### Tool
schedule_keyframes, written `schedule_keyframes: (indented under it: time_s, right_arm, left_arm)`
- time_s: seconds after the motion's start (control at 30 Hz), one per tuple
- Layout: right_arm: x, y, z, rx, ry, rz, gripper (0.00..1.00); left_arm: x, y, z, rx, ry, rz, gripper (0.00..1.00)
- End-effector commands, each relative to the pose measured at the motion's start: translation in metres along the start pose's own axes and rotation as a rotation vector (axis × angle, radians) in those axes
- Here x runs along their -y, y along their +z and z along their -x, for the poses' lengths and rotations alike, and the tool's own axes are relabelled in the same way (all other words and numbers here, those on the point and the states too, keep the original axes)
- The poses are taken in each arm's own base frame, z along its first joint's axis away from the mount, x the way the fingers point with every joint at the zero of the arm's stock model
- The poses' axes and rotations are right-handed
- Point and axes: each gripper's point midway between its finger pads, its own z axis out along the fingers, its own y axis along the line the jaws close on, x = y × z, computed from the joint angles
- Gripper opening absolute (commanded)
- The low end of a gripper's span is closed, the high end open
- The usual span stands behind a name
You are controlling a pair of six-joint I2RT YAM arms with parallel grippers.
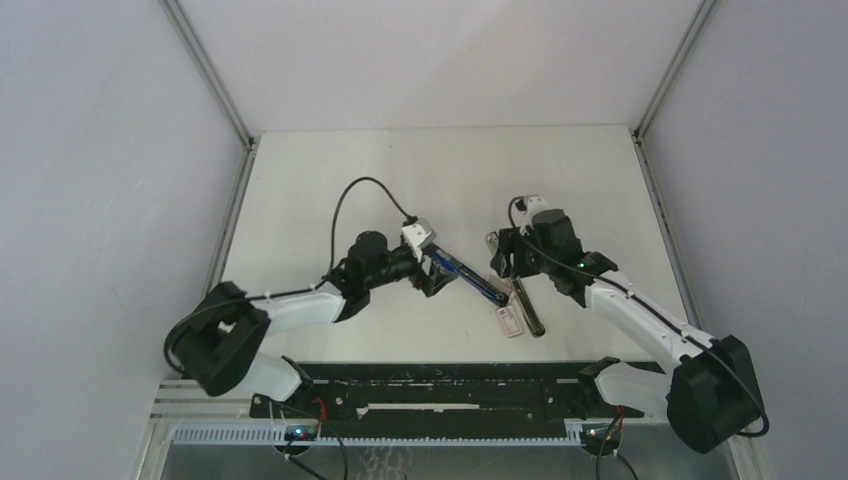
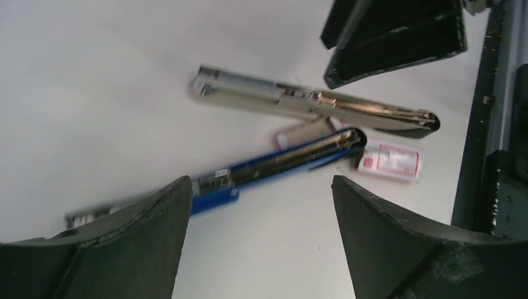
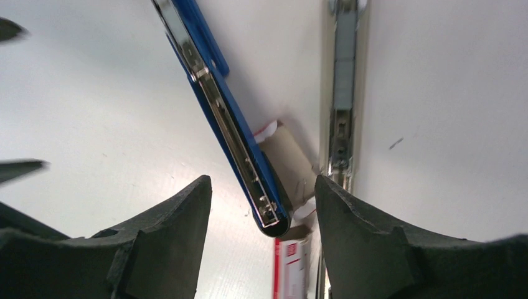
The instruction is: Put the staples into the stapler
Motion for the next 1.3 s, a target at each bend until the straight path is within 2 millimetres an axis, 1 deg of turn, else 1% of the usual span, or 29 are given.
schedule_keyframes:
  time_s: [0.0, 0.1, 0.17, 0.27, 0.37, 0.47, 0.57, 0.63, 0.83, 0.9, 0.97, 1.0, 1.07, 1.13, 1.2, 1.27]
  right_arm:
    - [-0.012, -0.013, 0.027, 0.104, 0.02, 0.167, 0.61]
    - [-0.003, -0.017, 0.031, 0.13, 0.071, 0.179, 0.61]
    - [0.003, -0.022, 0.032, 0.146, 0.103, 0.189, 0.61]
    - [0.006, -0.032, 0.036, 0.182, 0.137, 0.22, 0.61]
    - [0.008, -0.039, 0.039, 0.207, 0.161, 0.246, 0.61]
    - [0.008, -0.044, 0.041, 0.221, 0.169, 0.266, 0.61]
    - [0.008, -0.049, 0.044, 0.239, 0.174, 0.284, 0.61]
    - [0.008, -0.051, 0.045, 0.247, 0.179, 0.295, 0.61]
    - [0.008, -0.053, 0.045, 0.258, 0.2, 0.326, 0.61]
    - [0.008, -0.053, 0.044, 0.257, 0.207, 0.331, 0.61]
    - [0.009, -0.053, 0.044, 0.261, 0.213, 0.334, 0.61]
    - [0.009, -0.053, 0.044, 0.262, 0.216, 0.335, 0.61]
    - [0.01, -0.054, 0.044, 0.262, 0.22, 0.335, 0.61]
    - [0.011, -0.054, 0.044, 0.263, 0.225, 0.334, 0.61]
    - [0.012, -0.054, 0.043, 0.263, 0.229, 0.33, 0.6]
    - [0.014, -0.053, 0.042, 0.26, 0.237, 0.317, 0.6]
  left_arm:
    - [0.028, 0.041, 0.052, 0.14, 0.232, -0.197, 0.87]
    - [0.038, 0.064, 0.041, 0.097, 0.304, -0.247, 0.87]
    - [0.042, 0.074, 0.032, 0.073, 0.333, -0.265, 0.88]
    - [0.046, 0.085, 0.021, 0.039, 0.34, -0.3, 0.9]
    - [0.046, 0.096, 0.004, -0.026, 0.344, -0.322, 0.9]
    - [0.043, 0.105, -0.012, -0.093, 0.352, -0.321, 0.9]
    - [0.041, 0.111, -0.022, -0.139, 0.358, -0.325, 0.91]
    - [0.041, 0.112, -0.034, -0.203, 0.356, -0.338, 0.92]
    - [0.041, 0.107, -0.058, -0.326, 0.351, -0.35, 0.92]
    - [0.038, 0.105, -0.069, -0.367, 0.364, -0.331, 0.9]
    - [0.035, 0.102, -0.078, -0.402, 0.383, -0.308, 0.87]
    - [0.033, 0.1, -0.082, -0.417, 0.389, -0.294, 0.83]
    - [0.03, 0.097, -0.086, -0.428, 0.391, -0.269, 0.7]
    - [0.03, 0.093, -0.086, -0.423, 0.385, -0.248, 0.58]
    - [0.031, 0.088, -0.086, -0.419, 0.381, -0.229, 0.5]
    - [0.034, 0.082, -0.087, -0.422, 0.382, -0.217, 0.44]
